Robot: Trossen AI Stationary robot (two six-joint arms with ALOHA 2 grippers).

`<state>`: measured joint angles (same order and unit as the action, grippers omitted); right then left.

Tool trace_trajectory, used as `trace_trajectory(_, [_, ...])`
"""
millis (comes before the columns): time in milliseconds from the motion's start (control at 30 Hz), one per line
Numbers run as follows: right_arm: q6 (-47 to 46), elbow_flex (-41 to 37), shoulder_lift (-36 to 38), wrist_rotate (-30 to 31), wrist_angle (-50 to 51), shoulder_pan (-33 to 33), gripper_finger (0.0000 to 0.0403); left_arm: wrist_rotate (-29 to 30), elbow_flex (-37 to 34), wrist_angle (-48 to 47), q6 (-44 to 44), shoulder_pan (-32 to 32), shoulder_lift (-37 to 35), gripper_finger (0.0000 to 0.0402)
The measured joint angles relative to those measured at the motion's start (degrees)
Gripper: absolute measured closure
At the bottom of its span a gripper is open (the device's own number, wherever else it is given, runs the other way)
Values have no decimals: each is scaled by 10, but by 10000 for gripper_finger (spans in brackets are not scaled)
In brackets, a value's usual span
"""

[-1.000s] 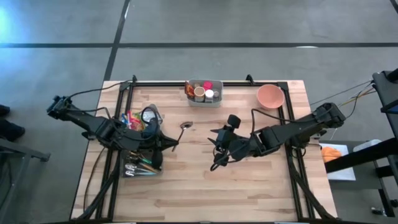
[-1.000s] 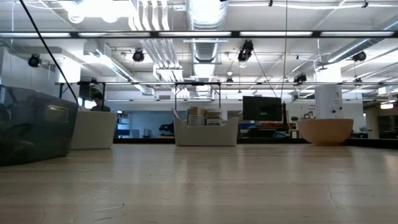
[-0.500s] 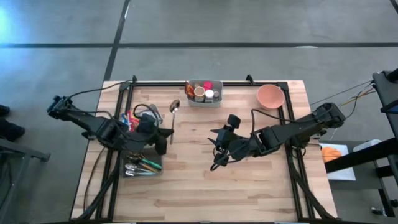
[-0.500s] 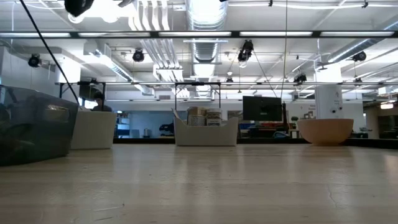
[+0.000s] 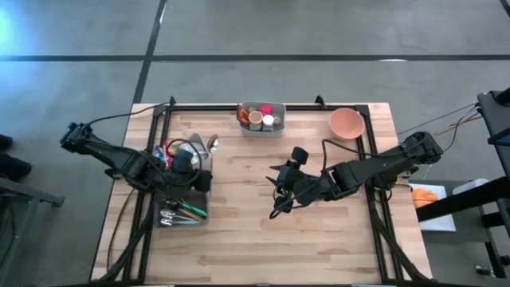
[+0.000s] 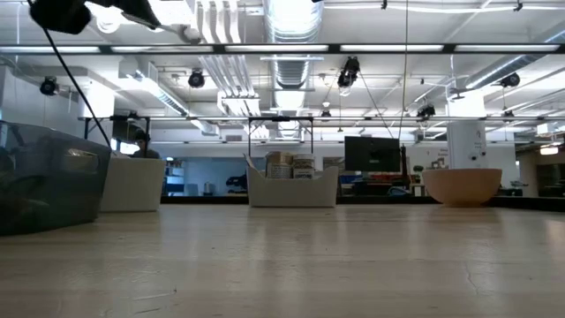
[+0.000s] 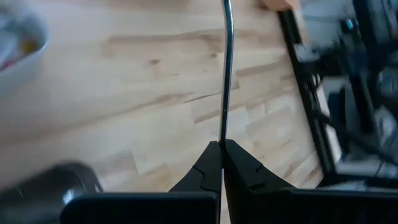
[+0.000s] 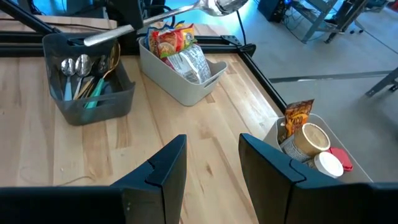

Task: Pick & Place Food Item
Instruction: Put the silver spoon into the black bin

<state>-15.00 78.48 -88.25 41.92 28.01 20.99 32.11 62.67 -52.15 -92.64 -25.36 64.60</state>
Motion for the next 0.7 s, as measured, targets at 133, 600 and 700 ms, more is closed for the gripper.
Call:
trace_trajectory(133, [0,0,0,0,0,0,261,-9,1,-29,-119,-1,0,401])
trace_trajectory(600, [0,0,0,0,0,0,261,-166,-1,-124,-553,-1,0,401])
trace_trajectory(700, [0,0,0,0,0,0,261,-210,-1,-144,-631,-1,5,401])
